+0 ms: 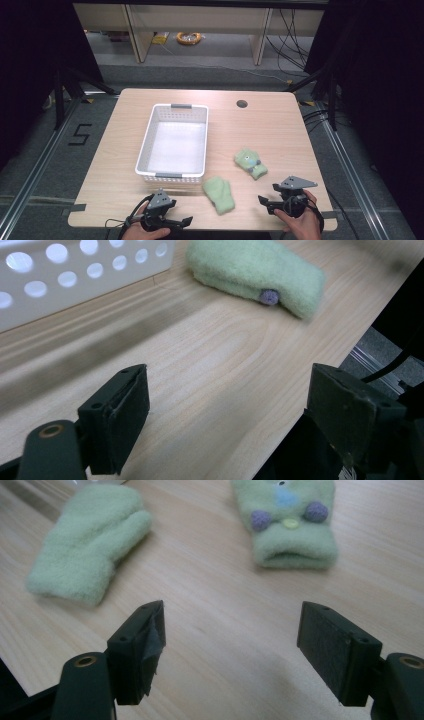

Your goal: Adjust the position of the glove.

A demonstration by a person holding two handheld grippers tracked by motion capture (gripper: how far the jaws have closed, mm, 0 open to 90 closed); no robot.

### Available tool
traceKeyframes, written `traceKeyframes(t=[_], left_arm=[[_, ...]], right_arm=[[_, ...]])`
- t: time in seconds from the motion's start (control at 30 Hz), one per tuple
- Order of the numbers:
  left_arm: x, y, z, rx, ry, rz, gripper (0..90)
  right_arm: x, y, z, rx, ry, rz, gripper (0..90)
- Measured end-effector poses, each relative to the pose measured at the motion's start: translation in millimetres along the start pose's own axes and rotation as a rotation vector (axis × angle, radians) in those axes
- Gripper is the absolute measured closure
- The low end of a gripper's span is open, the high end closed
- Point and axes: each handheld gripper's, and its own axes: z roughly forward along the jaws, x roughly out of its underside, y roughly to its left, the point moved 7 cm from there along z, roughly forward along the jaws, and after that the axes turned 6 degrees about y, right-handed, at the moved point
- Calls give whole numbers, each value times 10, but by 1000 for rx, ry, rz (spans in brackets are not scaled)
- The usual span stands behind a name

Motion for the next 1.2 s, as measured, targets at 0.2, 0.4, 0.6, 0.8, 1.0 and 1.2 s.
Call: traceKeyframes(t=[0.2, 0.4, 0.6, 0.8, 1.0, 1.2], left_arm=[[12, 28, -19, -14, 22, 12, 168], [-7, 6, -11, -4, -1, -2, 168], [0, 18, -19, -7, 9, 14, 168], [-7, 6, -10, -8, -1, 7, 168], [-10, 1, -6, -7, -5, 3, 168], [-9, 1, -6, -8, -4, 4, 168]], right_arm=[[-7, 11, -6, 6, 2, -12, 318], [-62, 82, 2, -6, -15, -32, 339], [-96, 168, 30, -27, -11, -38, 354], [-138, 200, 65, -24, -30, -69, 359], [-152, 247, 79, -37, -13, -69, 360], [-169, 299, 94, -53, -5, -45, 361]])
